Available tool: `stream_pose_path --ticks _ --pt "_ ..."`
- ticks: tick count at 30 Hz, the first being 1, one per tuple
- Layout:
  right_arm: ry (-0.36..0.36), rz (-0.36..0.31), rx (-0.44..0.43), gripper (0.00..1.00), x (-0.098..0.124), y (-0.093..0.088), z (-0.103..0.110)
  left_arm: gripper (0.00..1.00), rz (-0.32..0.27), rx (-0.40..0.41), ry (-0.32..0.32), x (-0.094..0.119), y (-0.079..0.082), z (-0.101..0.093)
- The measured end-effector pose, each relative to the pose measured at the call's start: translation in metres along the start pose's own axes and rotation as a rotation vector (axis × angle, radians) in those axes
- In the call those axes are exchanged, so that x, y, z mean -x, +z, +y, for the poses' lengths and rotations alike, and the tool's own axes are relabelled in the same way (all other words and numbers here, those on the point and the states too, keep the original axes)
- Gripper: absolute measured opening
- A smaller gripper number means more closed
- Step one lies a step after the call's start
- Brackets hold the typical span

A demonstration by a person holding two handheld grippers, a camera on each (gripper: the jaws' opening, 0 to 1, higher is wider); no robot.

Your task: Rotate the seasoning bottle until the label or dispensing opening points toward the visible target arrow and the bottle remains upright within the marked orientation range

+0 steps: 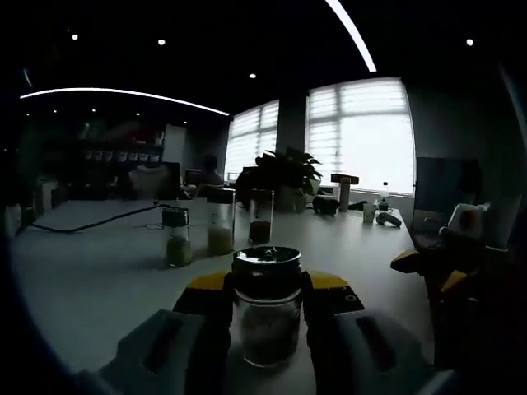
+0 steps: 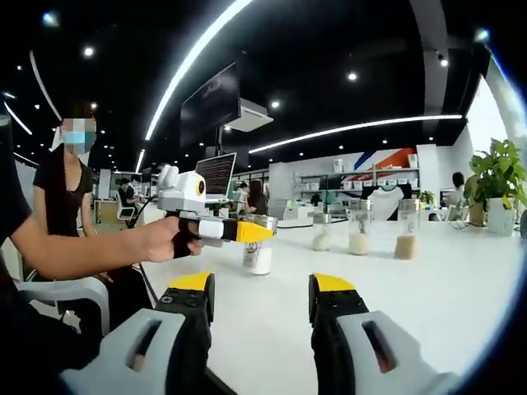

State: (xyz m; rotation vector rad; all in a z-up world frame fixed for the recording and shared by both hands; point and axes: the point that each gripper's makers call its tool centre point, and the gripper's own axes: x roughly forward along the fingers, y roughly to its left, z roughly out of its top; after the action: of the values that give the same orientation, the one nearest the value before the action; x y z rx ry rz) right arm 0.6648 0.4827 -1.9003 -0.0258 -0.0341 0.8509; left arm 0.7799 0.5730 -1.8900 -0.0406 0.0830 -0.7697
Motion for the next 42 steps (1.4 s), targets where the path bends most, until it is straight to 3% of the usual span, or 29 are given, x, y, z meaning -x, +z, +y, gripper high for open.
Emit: stream_pose_path --ticks 18,28,30,34,38,42 --pt "-0.004 -0.006 -0.012 0.45 0.001 0.000 -0.004 0.35 0.037 -0.028 -0.136 0.006 -0.002 -0.002" --pt "-0.006 -0.001 -0.016 0.45 0.000 -0.002 -0.005 0.36 0.035 -0.048 -0.169 0.008 -0.003 -0.001" --pt "-0.004 0.002 -0.014 0.45 0.000 -0.003 -0.004 0.36 0.031 -0.129 -0.109 0.007 -0.003 0.008" --pt "0.000 0.002 -0.017 0.45 -0.001 -0.003 -0.003 0.36 0.038 -0.058 -0.131 0.009 -0.006 0.006" --pt "-0.002 0.004 -0.021 0.45 -0.001 -0.005 -0.004 0.47 0.073 -0.048 -0.069 0.010 -0.014 0.011" --pt "-0.002 0.004 -0.024 0.45 -0.001 -0.005 -0.004 0.41 0.053 0.005 -0.004 0.015 -0.007 0.013"
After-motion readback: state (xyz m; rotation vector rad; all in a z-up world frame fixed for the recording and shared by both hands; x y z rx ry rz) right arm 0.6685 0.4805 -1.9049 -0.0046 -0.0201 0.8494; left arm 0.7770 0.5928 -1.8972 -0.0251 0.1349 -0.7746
